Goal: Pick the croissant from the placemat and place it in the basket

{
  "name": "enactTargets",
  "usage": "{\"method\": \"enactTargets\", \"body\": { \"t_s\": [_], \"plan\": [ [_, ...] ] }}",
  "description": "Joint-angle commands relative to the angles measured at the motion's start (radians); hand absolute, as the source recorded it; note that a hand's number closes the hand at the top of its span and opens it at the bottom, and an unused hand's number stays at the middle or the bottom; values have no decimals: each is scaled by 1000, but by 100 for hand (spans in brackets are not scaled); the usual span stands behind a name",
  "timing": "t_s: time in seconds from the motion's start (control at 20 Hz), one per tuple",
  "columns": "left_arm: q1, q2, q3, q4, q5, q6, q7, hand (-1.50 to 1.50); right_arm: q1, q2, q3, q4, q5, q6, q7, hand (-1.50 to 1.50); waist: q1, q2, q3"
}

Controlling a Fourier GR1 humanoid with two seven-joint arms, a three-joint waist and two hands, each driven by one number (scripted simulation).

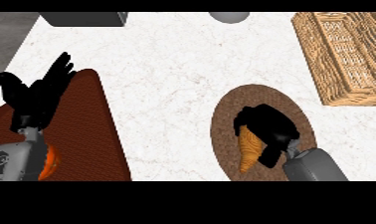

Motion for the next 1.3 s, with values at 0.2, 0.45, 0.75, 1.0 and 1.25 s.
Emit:
{"method": "enactTargets", "body": {
  "t_s": [0.2,0.45,0.75,1.0,1.25],
  "plan": [
    [-21,-8,-4,9,-13,4,-16,0,-144,172,-306,171,-14,-97,350,150,15,25,6],
    [-24,-7,1,9,-5,0,-21,0,-215,227,-504,180,-18,-253,608,150,13,45,7],
    [-53,-17,-29,-1,0,-27,-21,0,-412,261,-667,246,1,-465,927,150,102,61,7],
    [-81,-28,-65,9,-17,-37,-18,0,-601,262,-729,254,58,-742,1014,150,147,72,7],
    [-109,-55,-101,2,-28,-38,-17,0,-740,204,-732,358,247,-927,1111,150,174,77,1]
  ]
}}
